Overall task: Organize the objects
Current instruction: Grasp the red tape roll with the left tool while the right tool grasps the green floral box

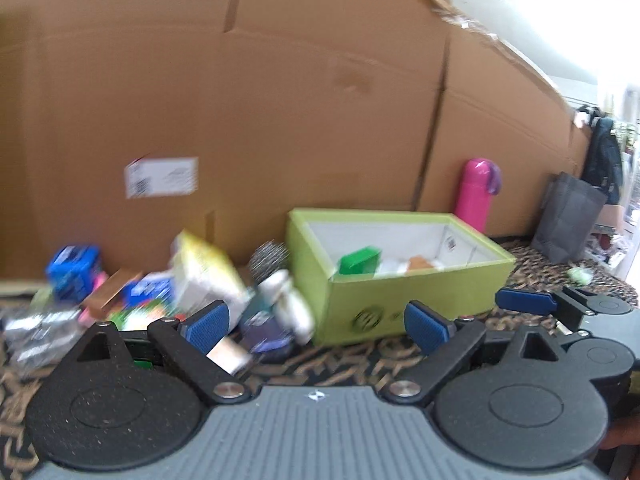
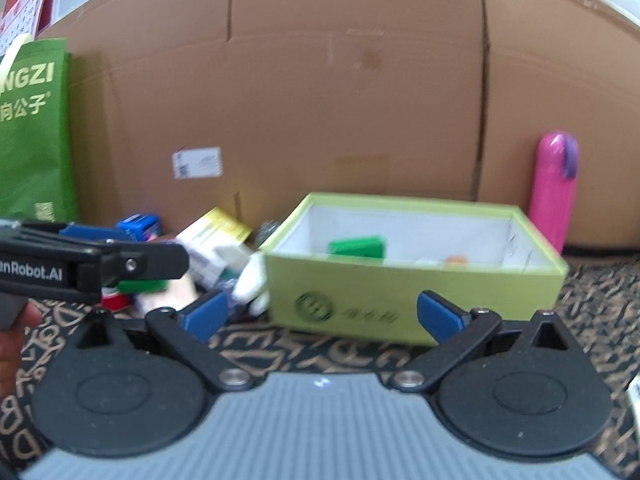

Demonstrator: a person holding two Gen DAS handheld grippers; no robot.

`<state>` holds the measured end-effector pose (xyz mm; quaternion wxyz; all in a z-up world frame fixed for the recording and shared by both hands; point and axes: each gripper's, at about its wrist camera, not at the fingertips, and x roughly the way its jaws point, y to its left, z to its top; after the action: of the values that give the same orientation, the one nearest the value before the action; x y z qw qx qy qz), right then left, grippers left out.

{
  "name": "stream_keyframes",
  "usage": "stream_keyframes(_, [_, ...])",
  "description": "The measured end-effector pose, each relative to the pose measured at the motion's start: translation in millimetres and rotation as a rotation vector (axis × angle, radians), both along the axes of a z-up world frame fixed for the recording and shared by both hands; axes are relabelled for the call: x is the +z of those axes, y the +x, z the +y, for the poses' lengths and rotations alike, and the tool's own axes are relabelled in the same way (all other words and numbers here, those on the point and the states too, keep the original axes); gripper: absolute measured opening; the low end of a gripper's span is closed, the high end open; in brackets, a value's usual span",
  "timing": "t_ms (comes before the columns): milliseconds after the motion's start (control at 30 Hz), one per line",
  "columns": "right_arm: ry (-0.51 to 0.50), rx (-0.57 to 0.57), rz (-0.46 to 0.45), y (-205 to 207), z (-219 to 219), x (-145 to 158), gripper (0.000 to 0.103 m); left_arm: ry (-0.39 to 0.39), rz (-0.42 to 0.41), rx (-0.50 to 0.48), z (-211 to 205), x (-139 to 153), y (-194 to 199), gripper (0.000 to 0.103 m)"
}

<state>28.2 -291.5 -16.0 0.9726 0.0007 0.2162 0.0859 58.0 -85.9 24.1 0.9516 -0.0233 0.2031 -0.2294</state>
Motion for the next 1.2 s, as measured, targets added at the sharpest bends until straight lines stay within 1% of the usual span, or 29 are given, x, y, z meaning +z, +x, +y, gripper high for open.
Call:
stream_keyframes(133, [0.035, 0.041, 0.090, 1, 20, -25, 0.103, 0.006, 0.049, 0.077, 28, -18, -8, 0.097])
stream_keyframes(267, [0.046, 0.082, 0.190, 9, 43, -47, 0.103, 0.016, 0.112, 0.173, 57, -39, -10, 0.097])
stream_keyframes(333, [0.053, 0.098, 0.224, 8, 55, -56, 0.103, 0.023, 0.154, 0.216, 72, -49, -8, 0.097])
stream_keyframes(433, [0.031, 0.125, 0.245, 9, 68, -60, 0.103, 0.007, 0.193, 0.276, 95, -60, -3, 0.097])
stream_keyframes(500, [0.011, 0.134, 0.237, 9, 76, -59, 0.103, -0.007, 0.197, 0.295, 107, -62, 4, 0.097])
stream_keyframes(600, [0.008, 0.143, 0.228, 7, 83, -54, 0.103, 0.001, 0.185, 0.300, 115, -59, 21, 0.097])
stream_keyframes(767, [0.002, 0.142, 0.241, 7, 88, -54, 0.103, 0.045, 0.185, 0.251, 113, -61, 55, 0.094])
stream_keyframes(833, [0.005, 0.140, 0.241, 8, 89, -54, 0.103, 0.068, 0.192, 0.224, 109, -63, 71, 0.083])
stream_keyframes(867, [0.011, 0.138, 0.240, 8, 89, -53, 0.103, 0.072, 0.202, 0.214, 107, -64, 78, 0.069])
stream_keyframes(900, [0.017, 0.139, 0.238, 9, 90, -52, 0.103, 0.070, 0.214, 0.199, 106, -65, 85, 0.062])
stream_keyframes(933, [0.026, 0.144, 0.233, 10, 90, -51, 0.103, 0.079, 0.205, 0.195, 105, -65, 89, 0.050])
stream_keyframes(967, [0.031, 0.149, 0.227, 11, 91, -49, 0.103, 0.094, 0.201, 0.191, 105, -65, 90, 0.050])
stream_keyframes(1067, [0.021, 0.185, 0.188, 19, 100, -44, 0.103, 0.073, 0.216, 0.171, 113, -64, 80, 0.050])
stream_keyframes(1133, [0.005, 0.202, 0.164, 31, 110, -38, 0.103, 0.072, 0.221, 0.166, 120, -63, 67, 0.050])
stream_keyframes(1200, [0.012, 0.223, 0.141, 43, 121, -32, 0.103, 0.089, 0.213, 0.176, 127, -64, 51, 0.050])
